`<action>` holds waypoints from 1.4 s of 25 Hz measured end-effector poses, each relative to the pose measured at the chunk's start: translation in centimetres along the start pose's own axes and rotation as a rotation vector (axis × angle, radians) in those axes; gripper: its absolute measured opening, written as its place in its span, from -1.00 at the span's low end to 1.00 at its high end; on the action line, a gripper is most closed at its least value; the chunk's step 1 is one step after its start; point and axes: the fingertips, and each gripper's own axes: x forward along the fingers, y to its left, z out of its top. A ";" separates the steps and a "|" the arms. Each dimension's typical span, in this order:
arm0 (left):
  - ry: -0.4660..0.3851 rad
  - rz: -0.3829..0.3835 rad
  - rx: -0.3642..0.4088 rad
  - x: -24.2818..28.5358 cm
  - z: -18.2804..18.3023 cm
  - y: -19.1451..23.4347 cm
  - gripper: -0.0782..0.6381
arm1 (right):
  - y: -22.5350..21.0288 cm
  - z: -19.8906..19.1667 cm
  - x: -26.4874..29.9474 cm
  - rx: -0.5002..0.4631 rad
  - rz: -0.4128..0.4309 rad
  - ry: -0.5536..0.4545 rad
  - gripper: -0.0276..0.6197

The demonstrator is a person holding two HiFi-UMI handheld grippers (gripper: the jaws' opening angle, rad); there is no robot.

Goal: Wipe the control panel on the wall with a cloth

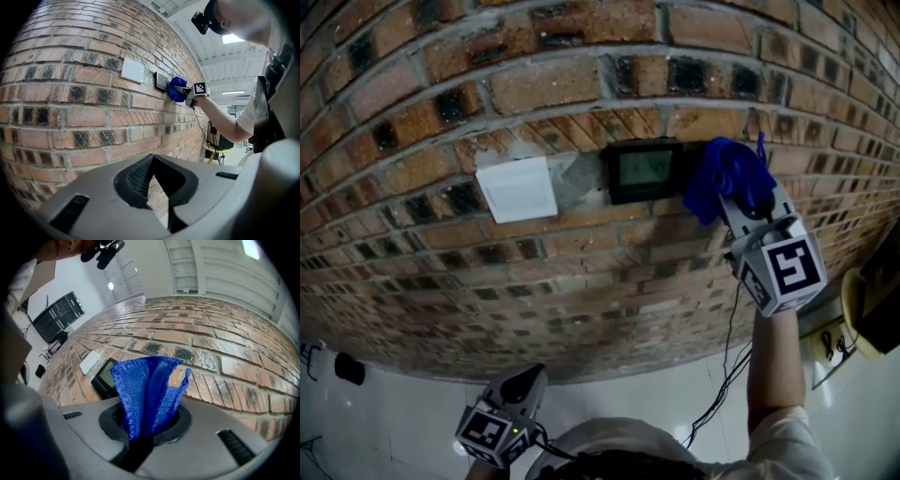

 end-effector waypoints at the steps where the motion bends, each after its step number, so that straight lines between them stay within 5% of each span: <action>1: 0.000 0.002 -0.001 -0.1 0.0 0.0 -0.78 | 0.2 0.3 -0.2 -0.001 -0.001 -0.003 -0.64; 10: -0.012 0.023 -0.004 -1.2 -0.1 0.8 -0.78 | 11.3 5.6 1.7 -0.014 0.225 -0.089 -0.64; 15: -0.019 0.049 -0.016 -2.2 -0.4 1.7 -0.78 | 14.0 6.2 4.4 0.005 0.254 -0.098 -0.64; 35: -0.006 -0.005 -0.015 0.1 -0.2 0.6 -0.78 | 0.3 -0.8 -0.1 -0.009 -0.005 0.020 -0.64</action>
